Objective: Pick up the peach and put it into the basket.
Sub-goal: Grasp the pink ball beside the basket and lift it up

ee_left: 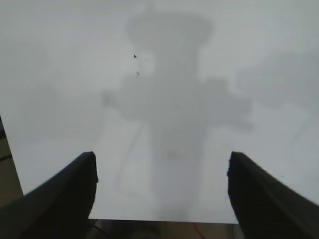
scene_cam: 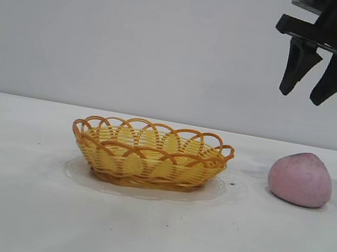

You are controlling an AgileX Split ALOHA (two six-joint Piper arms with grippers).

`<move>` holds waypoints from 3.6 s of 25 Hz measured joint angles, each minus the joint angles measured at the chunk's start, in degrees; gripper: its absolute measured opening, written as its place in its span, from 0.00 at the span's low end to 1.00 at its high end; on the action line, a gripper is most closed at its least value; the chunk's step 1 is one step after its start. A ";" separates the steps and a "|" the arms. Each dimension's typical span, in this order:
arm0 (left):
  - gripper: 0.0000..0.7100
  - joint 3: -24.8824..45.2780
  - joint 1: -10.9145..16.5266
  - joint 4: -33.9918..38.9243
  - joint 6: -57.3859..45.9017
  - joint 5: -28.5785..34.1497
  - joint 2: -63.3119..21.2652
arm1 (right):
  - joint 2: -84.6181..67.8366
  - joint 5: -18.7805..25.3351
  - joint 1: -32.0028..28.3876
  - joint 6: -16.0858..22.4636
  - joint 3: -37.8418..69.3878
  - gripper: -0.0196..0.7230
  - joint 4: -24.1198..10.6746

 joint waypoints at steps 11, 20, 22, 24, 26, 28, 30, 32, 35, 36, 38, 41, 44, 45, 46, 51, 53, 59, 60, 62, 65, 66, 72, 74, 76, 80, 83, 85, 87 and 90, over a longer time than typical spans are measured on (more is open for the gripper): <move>0.68 16.34 0.00 -11.00 7.41 0.12 -24.73 | 0.00 0.01 0.00 0.00 0.00 0.56 0.00; 0.68 24.90 0.00 -15.19 9.20 0.35 -47.95 | 0.00 0.34 0.00 0.00 0.00 0.56 0.00; 0.68 26.15 0.00 -15.19 9.44 -0.35 -53.39 | 0.00 0.34 0.00 0.00 0.00 0.56 0.00; 0.68 27.80 0.00 -15.35 9.44 -1.15 -58.27 | 0.00 0.46 0.00 0.00 0.00 0.56 0.00; 0.68 29.30 0.00 -15.23 8.99 -1.54 -63.14 | 0.00 0.46 0.00 0.00 0.00 0.56 0.00; 0.68 29.53 0.00 -14.61 7.54 -1.67 -67.10 | 0.00 0.46 0.00 0.00 0.00 0.56 0.00; 0.68 29.68 0.00 -13.41 5.86 -1.77 -70.80 | 0.00 0.46 0.00 0.00 0.00 0.56 0.00; 0.68 29.67 0.00 -12.91 5.10 -1.77 -73.49 | 0.00 0.46 0.00 0.00 0.00 0.56 0.00; 0.68 29.67 0.00 -12.47 4.62 -1.77 -74.50 | 0.00 0.58 0.00 0.00 -0.09 0.56 -0.08; 0.68 29.82 0.00 -12.46 4.62 -1.77 -74.59 | 0.00 0.47 0.00 0.00 -0.09 0.56 -0.08; 0.68 29.80 0.00 -12.46 4.62 -1.77 -74.59 | 0.10 0.60 0.05 -0.26 -0.09 0.56 -0.08; 0.68 29.80 0.00 -12.38 4.53 -1.77 -74.59 | 0.10 0.84 0.05 -0.48 -0.09 0.56 -0.08; 0.68 29.80 0.00 -12.38 4.53 -1.77 -74.59 | 0.10 1.94 0.05 -0.83 -0.09 0.56 -0.08; 0.68 29.80 0.00 -12.38 4.53 -1.77 -74.59 | 0.10 2.64 0.05 -1.22 -0.09 0.56 -0.08; 0.68 29.80 0.00 -12.38 4.53 -1.77 -74.59 | 0.10 3.26 0.05 -1.47 -0.09 0.56 -0.08; 0.68 29.80 0.20 -12.38 4.39 -1.77 -74.59 | 0.10 8.00 0.05 -2.87 -0.09 0.56 -0.21; 0.68 29.80 1.12 -12.38 4.36 -1.77 -74.59 | 0.10 9.99 0.05 -2.86 -0.09 0.56 -0.34; 0.68 29.80 7.24 -12.38 4.36 -1.77 -74.59 | 0.10 14.48 0.05 -2.88 -0.09 0.48 -0.56; 0.68 29.80 7.52 -12.38 4.36 -1.77 -74.59 | 0.10 15.17 0.05 -2.88 -0.09 0.48 -0.56; 0.68 29.80 7.51 -12.38 4.36 -1.77 -74.59 | 0.10 17.09 0.27 -2.88 -0.09 0.48 -0.56; 0.68 29.80 7.51 -12.38 4.36 -1.77 -74.59 | 0.10 18.84 0.93 -2.88 -0.09 0.48 -0.92; 0.68 29.80 7.51 -12.38 4.36 -1.77 -74.59 | 0.10 19.12 1.48 -2.88 -0.09 0.48 -1.26; 0.68 29.80 7.51 -12.38 4.36 -1.77 -74.59 | 1.00 20.08 5.57 0.77 -0.09 0.48 -6.11; 0.68 29.80 7.51 -12.38 4.36 -1.77 -74.59 | 2.62 20.37 5.88 2.05 -0.09 0.48 -7.81; 0.68 29.80 7.51 -12.38 4.36 -1.77 -74.59 | 4.12 20.45 5.88 2.61 -0.09 0.48 -8.18; 0.68 29.80 7.51 -12.38 4.36 -1.77 -74.59 | 6.30 20.49 5.88 2.97 -0.09 0.48 -8.32; 0.68 29.80 7.51 -12.38 4.36 -1.77 -74.59 | 7.60 20.49 5.88 2.97 -0.09 0.29 -8.32; 0.68 29.80 7.51 -12.38 4.36 -1.77 -74.59 | 7.99 20.49 5.97 2.76 -0.09 0.14 -8.32; 0.68 29.80 7.51 -12.38 4.36 -1.77 -74.59 | 8.10 20.49 5.97 2.13 -0.27 0.10 -8.32; 0.68 29.80 7.51 -12.38 4.36 -1.77 -74.59 | 8.10 21.55 5.97 1.85 -1.73 0.03 -8.32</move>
